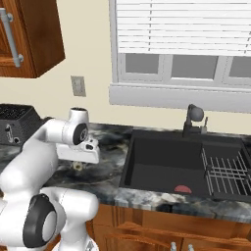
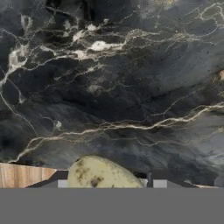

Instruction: Gather the eggs and milk located in the vicinity of the sink area and place them right next to the bowl.

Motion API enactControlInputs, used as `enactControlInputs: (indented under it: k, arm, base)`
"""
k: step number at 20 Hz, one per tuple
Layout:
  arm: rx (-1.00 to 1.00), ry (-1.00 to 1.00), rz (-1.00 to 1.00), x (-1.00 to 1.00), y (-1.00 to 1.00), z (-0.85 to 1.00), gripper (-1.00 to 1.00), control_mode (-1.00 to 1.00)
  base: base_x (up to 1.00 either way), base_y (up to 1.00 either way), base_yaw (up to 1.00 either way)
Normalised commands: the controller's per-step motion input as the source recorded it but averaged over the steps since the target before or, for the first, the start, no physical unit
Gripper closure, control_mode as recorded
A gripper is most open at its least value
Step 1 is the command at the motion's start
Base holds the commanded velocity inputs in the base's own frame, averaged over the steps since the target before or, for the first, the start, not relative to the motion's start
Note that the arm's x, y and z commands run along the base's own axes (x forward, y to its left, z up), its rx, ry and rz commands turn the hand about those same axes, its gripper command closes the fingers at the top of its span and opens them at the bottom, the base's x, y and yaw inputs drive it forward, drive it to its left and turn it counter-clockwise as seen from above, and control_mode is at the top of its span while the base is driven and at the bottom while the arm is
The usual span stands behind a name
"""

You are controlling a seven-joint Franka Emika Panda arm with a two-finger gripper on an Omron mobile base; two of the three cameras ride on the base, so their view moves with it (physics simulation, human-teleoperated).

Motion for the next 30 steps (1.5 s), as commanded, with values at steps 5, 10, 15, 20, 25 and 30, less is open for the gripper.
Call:
enactControlInputs:
  k: [5, 10, 15, 20, 25, 30]
  arm:
    - [0.03, -0.13, 0.0, -0.19, 0.0, 0.91, 1.0, -1.0]
    - [0.0, -0.2, 0.0, -0.51, 0.0, 0.52, 1.0, -1.0]
    - [0.0, -0.24, 0.0, -0.36, 0.0, 0.42, 1.0, -1.0]
    - [0.0, -0.27, 0.0, -0.03, 0.0, 0.19, 1.0, -1.0]
    - [0.0, -0.09, 0.0, 0.0, 0.0, 0.0, 1.0, -1.0]
    - [0.0, 0.0, 0.0, 0.0, 0.0, 0.0, 1.0, -1.0]
  base:
    - [0.0, 0.0, 0.0]
    - [0.0, 0.0, 0.0]
    - [0.0, 0.0, 0.0]
    - [0.0, 0.0, 0.0]
    - [0.0, 0.0, 0.0]
    - [0.0, 0.0, 0.0]
